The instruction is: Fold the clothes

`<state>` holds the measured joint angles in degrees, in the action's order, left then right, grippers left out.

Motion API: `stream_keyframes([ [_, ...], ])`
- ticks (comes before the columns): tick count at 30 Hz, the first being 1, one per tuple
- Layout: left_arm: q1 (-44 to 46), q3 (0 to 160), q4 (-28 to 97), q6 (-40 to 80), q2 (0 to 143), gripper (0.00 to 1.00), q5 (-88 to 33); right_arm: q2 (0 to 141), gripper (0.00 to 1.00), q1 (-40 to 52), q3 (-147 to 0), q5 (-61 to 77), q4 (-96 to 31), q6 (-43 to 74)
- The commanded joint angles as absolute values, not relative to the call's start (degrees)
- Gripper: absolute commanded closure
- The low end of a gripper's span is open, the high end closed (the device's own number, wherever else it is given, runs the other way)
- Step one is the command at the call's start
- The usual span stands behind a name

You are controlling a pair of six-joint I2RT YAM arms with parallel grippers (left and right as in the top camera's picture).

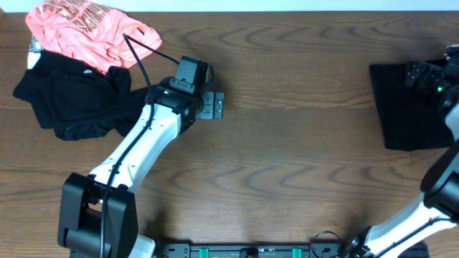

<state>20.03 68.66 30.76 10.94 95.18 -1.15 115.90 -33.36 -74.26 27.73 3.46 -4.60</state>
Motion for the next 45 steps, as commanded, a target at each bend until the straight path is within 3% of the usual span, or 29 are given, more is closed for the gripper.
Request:
stream_keyframes([
  [1, 20.2, 68.7, 30.7, 11.7, 95.5, 0.02, -1.1, 119.2, 0.01, -32.8, -74.4, 27.1, 5.5, -8.2],
  [12, 20.2, 68.7, 30.7, 11.7, 95.5, 0.02, -1.1, 124.5, 0.01, -36.8, -74.5, 17.1, 7.5, -5.8],
  [29, 20.2, 68.7, 30.7, 11.7, 95.5, 0.02, -1.1, 114.5, 0.01, -38.9, -74.6, 29.5, 11.9, -3.4],
  [45, 20.2, 68.7, 30.7, 11.7, 95.5, 0.02, -1.1, 108.4, 0.02, -25.7, -74.6, 27.2, -27.0, -3.7],
])
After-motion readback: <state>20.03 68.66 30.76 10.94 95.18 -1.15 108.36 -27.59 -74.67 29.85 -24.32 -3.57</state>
